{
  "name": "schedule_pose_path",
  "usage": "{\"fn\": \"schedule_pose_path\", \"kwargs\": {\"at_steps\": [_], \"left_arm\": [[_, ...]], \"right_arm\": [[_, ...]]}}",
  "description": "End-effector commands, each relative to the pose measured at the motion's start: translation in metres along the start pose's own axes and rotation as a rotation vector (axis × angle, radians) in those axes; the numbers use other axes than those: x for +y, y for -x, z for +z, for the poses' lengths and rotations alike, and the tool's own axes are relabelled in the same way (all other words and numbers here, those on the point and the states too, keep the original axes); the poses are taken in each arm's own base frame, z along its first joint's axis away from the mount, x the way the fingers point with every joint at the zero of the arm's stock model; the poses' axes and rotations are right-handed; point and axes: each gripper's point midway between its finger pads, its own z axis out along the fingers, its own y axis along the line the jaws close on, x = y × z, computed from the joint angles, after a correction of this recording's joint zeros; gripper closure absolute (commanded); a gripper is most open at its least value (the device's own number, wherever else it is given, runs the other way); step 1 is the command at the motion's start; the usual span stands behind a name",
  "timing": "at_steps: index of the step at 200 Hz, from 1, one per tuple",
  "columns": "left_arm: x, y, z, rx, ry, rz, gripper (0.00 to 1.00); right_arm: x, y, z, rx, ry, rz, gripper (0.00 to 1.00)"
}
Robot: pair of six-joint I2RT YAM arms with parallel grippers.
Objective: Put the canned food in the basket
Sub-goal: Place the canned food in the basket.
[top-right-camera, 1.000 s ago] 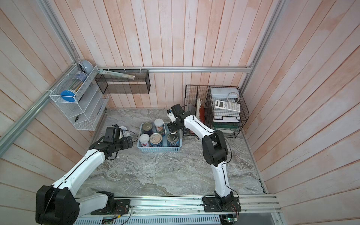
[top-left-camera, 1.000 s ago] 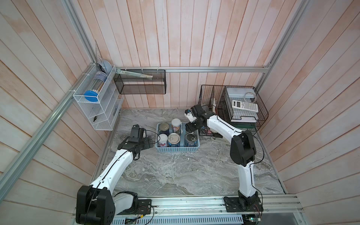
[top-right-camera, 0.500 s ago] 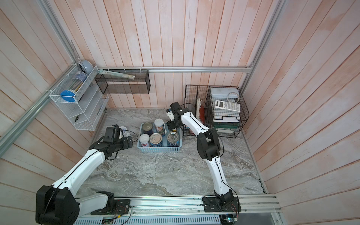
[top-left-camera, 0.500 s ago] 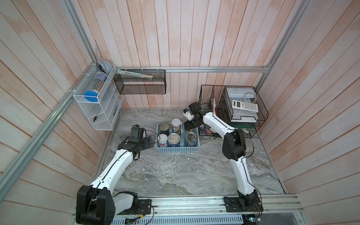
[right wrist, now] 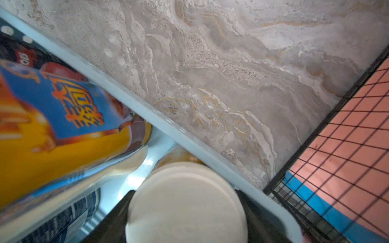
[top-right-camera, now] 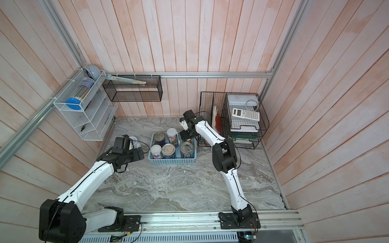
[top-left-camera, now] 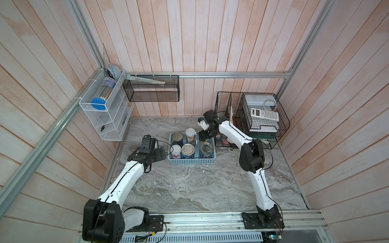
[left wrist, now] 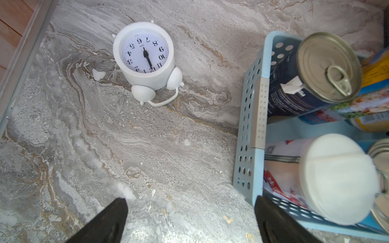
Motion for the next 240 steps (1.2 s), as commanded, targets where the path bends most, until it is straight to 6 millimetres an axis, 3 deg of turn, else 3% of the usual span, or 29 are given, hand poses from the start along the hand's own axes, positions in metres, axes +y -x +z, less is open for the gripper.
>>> {"fn": "schedule_pose_path", "kwargs": {"at_steps": [1, 59, 131, 176, 240], "left_arm": [[0.001, -0.005, 0.005, 0.017, -0.003, 0.007, 0.00], [0.001, -0.006, 0.005, 0.019, -0.005, 0.008, 0.00], [0.000, -0.006, 0.005, 0.019, -0.010, 0.009, 0.00], [0.002, -0.005, 0.004, 0.014, -0.001, 0.006, 0.00], [0.003, 0.005, -0.003, -0.027, 0.009, 0.000, 0.00]], "right_arm": [[-0.028, -0.004, 0.007, 0.022, -0.075, 0.046, 0.32], [-0.036, -0.003, 0.006, 0.016, -0.095, 0.062, 0.20], [-0.043, 0.010, -0.011, -0.038, -0.122, 0.076, 0.17], [-0.039, 0.033, -0.052, -0.163, -0.130, 0.064, 0.16], [-0.029, 0.056, -0.133, -0.375, -0.145, 0.042, 0.12]]}}
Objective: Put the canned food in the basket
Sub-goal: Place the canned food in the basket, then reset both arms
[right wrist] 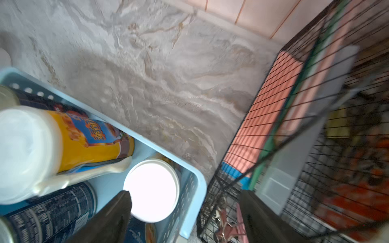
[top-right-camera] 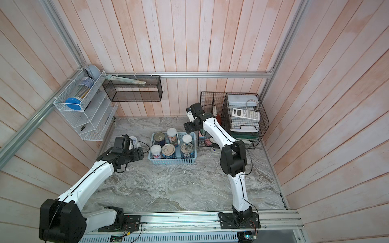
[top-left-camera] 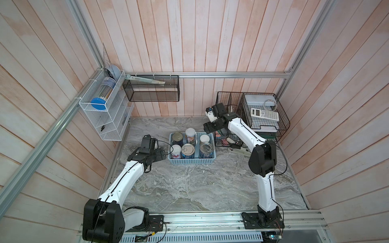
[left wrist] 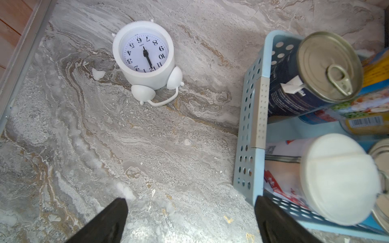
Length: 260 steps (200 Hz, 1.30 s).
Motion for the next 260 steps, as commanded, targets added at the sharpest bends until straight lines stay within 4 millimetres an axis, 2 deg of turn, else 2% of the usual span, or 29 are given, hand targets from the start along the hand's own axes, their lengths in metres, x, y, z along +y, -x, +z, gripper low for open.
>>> {"fn": "schedule_pose_path", "kwargs": {"at_steps": [1, 15, 28, 42, 60, 76, 91, 104, 119, 128, 142, 150, 173, 191, 218, 260], "left_arm": [[0.003, 0.005, -0.004, -0.029, 0.008, 0.001, 0.00], [0.003, 0.012, -0.010, -0.064, 0.003, -0.009, 0.00], [0.005, 0.022, -0.017, -0.117, 0.004, -0.031, 0.00], [0.009, 0.033, -0.026, -0.186, -0.003, -0.074, 0.00], [0.013, 0.050, -0.038, -0.297, -0.016, -0.136, 0.00], [0.014, 0.064, -0.042, -0.380, -0.025, -0.186, 0.00], [0.015, 0.074, -0.040, -0.434, -0.040, -0.229, 0.00], [0.011, 0.079, -0.035, -0.445, -0.062, -0.242, 0.00], [0.012, 0.082, -0.027, -0.445, -0.051, -0.251, 0.00], [0.016, 0.082, -0.022, -0.451, -0.031, -0.261, 0.00], [0.020, 0.081, -0.017, -0.476, -0.021, -0.270, 0.00], [0.020, 0.080, -0.017, -0.508, -0.038, -0.272, 0.00], [0.031, 0.075, -0.020, -0.630, -0.034, -0.298, 0.00], [0.044, 0.075, -0.026, -0.733, 0.019, -0.277, 0.00], [0.057, 0.076, -0.032, -0.858, 0.094, -0.222, 0.00], [0.076, 0.073, -0.022, -0.904, 0.179, -0.166, 0.00]], "right_arm": [[0.000, 0.029, -0.039, -0.138, -0.024, -0.011, 0.12], [0.002, 0.033, -0.064, -0.207, -0.029, -0.013, 0.09], [0.001, 0.034, -0.096, -0.300, -0.048, -0.002, 0.07], [-0.013, 0.027, -0.130, -0.417, -0.119, 0.056, 0.04], [-0.028, 0.005, -0.174, -0.619, -0.203, 0.110, 0.02], [-0.045, -0.019, -0.207, -0.726, -0.275, 0.156, 0.02], [-0.058, -0.043, -0.222, -0.758, -0.322, 0.178, 0.02], [-0.058, -0.058, -0.219, -0.719, -0.284, 0.187, 0.02], [-0.044, -0.073, -0.203, -0.637, -0.199, 0.172, 0.02], [-0.043, -0.084, -0.194, -0.597, -0.192, 0.207, 0.02], [-0.058, -0.106, -0.186, -0.570, -0.253, 0.322, 0.02], [-0.059, -0.118, -0.183, -0.585, -0.255, 0.343, 0.02], [-0.073, -0.144, -0.187, -0.688, -0.326, 0.397, 0.02], [-0.093, -0.159, -0.190, -0.725, -0.448, 0.389, 0.02], [-0.123, -0.181, -0.174, -0.706, -0.558, 0.420, 0.02], [-0.151, -0.202, -0.159, -0.751, -0.707, 0.370, 0.02]]}}
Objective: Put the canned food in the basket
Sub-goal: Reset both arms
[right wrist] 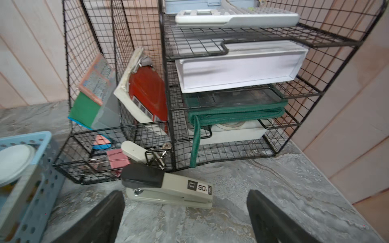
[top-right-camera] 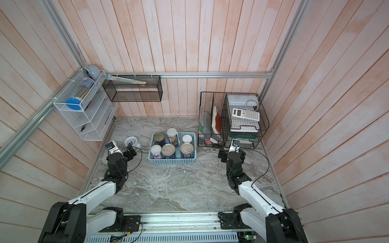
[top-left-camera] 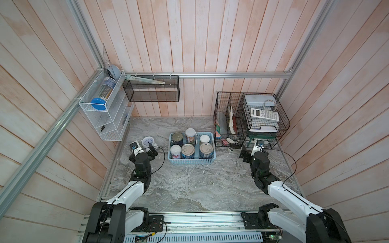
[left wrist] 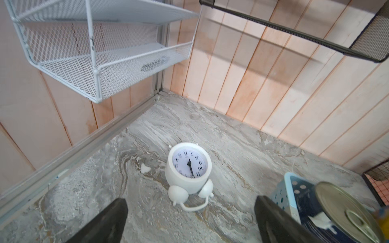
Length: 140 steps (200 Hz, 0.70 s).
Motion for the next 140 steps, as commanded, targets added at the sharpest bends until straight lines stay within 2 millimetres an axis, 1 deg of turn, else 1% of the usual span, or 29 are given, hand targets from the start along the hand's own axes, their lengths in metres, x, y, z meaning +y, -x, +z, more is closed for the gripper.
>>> {"fn": "schedule_pose_path", "kwargs": {"at_steps": [1, 10, 22, 40, 51, 62, 68, 77, 87, 92, 103, 109, 113, 118, 126, 140], "left_arm": [[0.008, 0.025, 0.001, -0.146, 0.031, 0.043, 0.00], [0.008, 0.027, 0.002, -0.171, 0.034, 0.060, 0.00], [0.005, 0.030, 0.004, -0.180, 0.011, 0.064, 0.00], [-0.001, 0.031, 0.006, -0.201, -0.030, 0.134, 0.00], [0.005, 0.032, 0.005, -0.217, -0.003, 0.153, 0.00], [0.013, 0.032, 0.004, -0.214, 0.017, 0.132, 0.00], [0.013, 0.031, 0.002, -0.218, 0.002, 0.127, 0.00], [0.010, 0.031, -0.002, -0.226, -0.023, 0.131, 0.00], [0.004, 0.024, -0.004, -0.202, -0.066, 0.155, 0.00], [0.003, 0.017, -0.005, -0.180, -0.073, 0.170, 0.00], [0.011, 0.003, -0.009, -0.152, -0.040, 0.178, 0.00], [0.019, -0.005, -0.013, -0.154, -0.004, 0.171, 0.00], [0.023, 0.001, -0.016, -0.198, 0.017, 0.158, 0.00], [0.026, 0.004, -0.019, -0.228, 0.033, 0.144, 0.00], [0.028, 0.002, -0.016, -0.229, 0.026, 0.122, 0.00], [0.024, -0.005, -0.011, -0.216, -0.008, 0.124, 0.00]], "right_arm": [[-0.017, 0.022, 0.004, -0.150, -0.090, -0.003, 0.02], [-0.025, 0.020, 0.007, -0.154, -0.128, -0.004, 0.02], [-0.024, 0.017, 0.011, -0.164, -0.101, -0.025, 0.02], [-0.027, 0.017, 0.004, -0.250, -0.069, -0.017, 0.02], [-0.030, 0.011, 0.003, -0.265, -0.069, -0.043, 0.02], [-0.036, 0.005, 0.005, -0.265, -0.099, -0.053, 0.02], [-0.037, 0.008, 0.004, -0.295, -0.102, -0.060, 0.02], [-0.035, 0.010, -0.001, -0.328, -0.083, -0.094, 0.02], [-0.037, 0.010, -0.002, -0.346, -0.085, -0.104, 0.02], [-0.039, 0.008, -0.001, -0.347, -0.092, -0.094, 0.02], [-0.043, 0.002, 0.003, -0.343, -0.096, -0.078, 0.02], [-0.044, 0.006, 0.000, -0.377, -0.086, -0.072, 0.02], [-0.045, 0.006, -0.003, -0.386, -0.088, -0.068, 0.02], [-0.048, 0.004, -0.005, -0.386, -0.095, -0.055, 0.02], [-0.053, 0.002, -0.004, -0.379, -0.105, -0.033, 0.02], [-0.056, -0.005, 0.007, -0.342, -0.107, -0.017, 0.02]]}}
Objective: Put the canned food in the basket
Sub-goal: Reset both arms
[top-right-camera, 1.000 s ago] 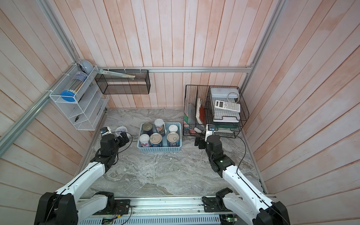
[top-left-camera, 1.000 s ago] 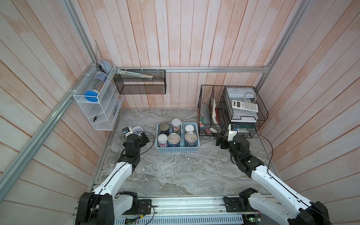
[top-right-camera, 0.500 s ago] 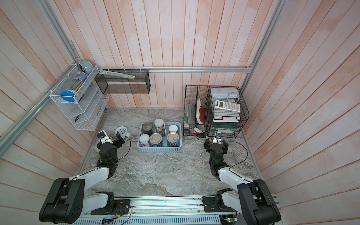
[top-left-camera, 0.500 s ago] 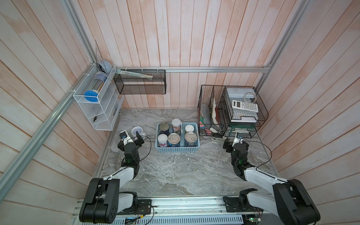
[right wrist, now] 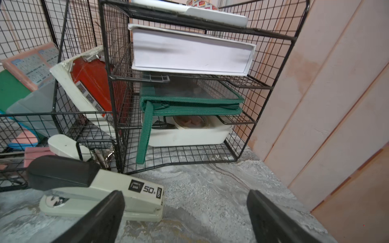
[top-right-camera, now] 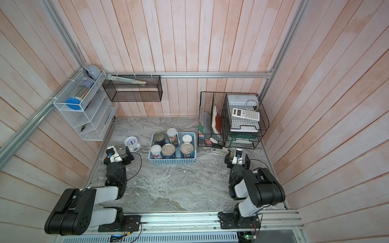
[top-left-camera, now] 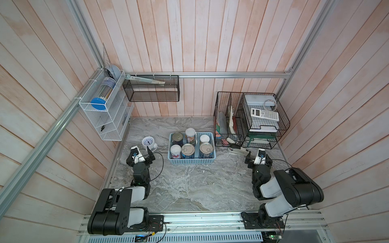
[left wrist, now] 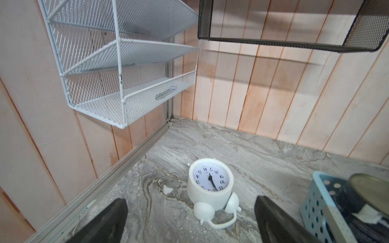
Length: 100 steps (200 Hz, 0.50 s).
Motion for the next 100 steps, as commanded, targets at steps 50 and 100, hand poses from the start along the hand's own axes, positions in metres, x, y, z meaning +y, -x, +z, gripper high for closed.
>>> {"fn": "schedule_pose_path", "kwargs": {"at_steps": [50, 100], "left_arm": [[-0.003, -0.008, 0.027, 0.005, 0.021, -0.011, 0.00], [0.001, -0.010, 0.032, 0.019, 0.053, -0.019, 0.00]], "right_arm": [[-0.003, 0.029, 0.019, -0.087, 0.000, 0.088, 0.02], [-0.005, 0.024, 0.031, -0.041, -0.009, 0.099, 0.02]]}}
